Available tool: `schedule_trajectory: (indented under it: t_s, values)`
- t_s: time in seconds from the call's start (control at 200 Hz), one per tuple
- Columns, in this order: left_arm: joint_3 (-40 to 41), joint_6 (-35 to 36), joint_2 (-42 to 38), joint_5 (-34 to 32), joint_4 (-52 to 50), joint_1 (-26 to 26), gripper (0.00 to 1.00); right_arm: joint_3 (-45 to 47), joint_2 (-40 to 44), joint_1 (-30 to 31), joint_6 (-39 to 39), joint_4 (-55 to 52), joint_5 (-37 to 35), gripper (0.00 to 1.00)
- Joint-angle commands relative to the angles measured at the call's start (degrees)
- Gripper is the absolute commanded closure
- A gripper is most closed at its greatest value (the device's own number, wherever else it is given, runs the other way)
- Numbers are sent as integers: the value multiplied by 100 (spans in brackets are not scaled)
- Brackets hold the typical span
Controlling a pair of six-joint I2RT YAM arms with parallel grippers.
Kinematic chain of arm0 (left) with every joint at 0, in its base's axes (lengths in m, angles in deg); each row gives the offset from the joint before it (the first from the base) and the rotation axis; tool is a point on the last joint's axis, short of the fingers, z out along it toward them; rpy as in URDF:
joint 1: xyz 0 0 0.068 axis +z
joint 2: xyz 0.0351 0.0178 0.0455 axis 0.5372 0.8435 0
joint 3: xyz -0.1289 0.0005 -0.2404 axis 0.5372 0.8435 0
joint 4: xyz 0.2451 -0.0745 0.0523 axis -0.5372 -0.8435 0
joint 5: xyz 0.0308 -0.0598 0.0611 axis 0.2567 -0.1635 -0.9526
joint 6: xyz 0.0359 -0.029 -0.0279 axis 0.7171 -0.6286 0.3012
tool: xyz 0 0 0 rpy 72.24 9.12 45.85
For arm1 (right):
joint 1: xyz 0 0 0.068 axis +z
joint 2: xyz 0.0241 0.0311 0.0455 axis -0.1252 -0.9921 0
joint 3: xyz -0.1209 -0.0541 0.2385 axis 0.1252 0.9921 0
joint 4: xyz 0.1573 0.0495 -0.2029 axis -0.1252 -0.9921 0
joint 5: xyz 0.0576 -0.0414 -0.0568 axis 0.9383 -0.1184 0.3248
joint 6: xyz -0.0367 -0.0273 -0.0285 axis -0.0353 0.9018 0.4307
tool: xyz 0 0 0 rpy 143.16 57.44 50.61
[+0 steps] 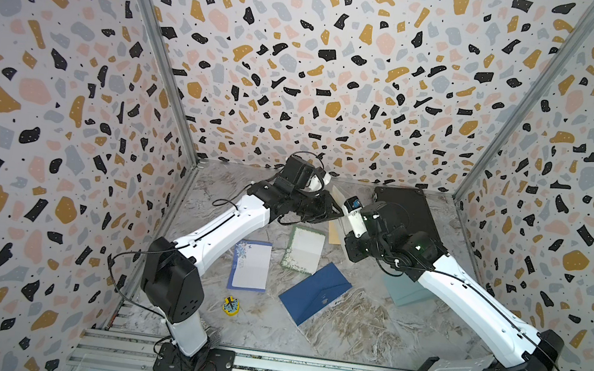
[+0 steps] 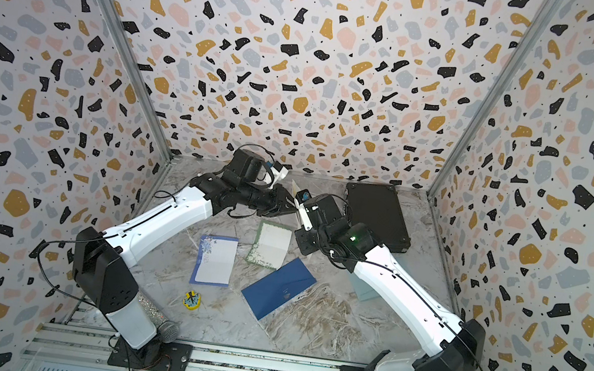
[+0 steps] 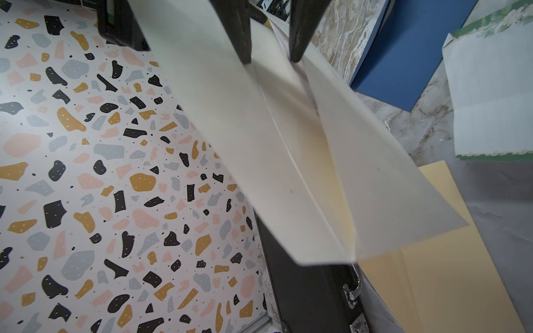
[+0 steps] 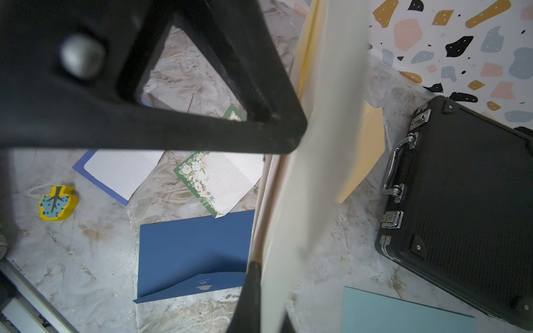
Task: Take the letter paper out of the envelope
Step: Take out the letter paper from the envelope.
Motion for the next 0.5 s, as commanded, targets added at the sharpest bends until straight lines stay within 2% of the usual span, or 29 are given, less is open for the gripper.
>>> schedule_trajectory:
  t_s: [0.0, 0.24, 0.496]
  values:
    - [-262, 329, 130, -236, -572, -29, 74, -370, 43, 154, 232, -31, -470, 100]
    - [-761, 671, 301, -611, -1506, -110, 74, -443, 0, 448, 503, 6, -1237, 100]
    - [-863, 743, 346, -852, -1757, -138, 76, -533, -155, 885, 834, 31, -1966, 100]
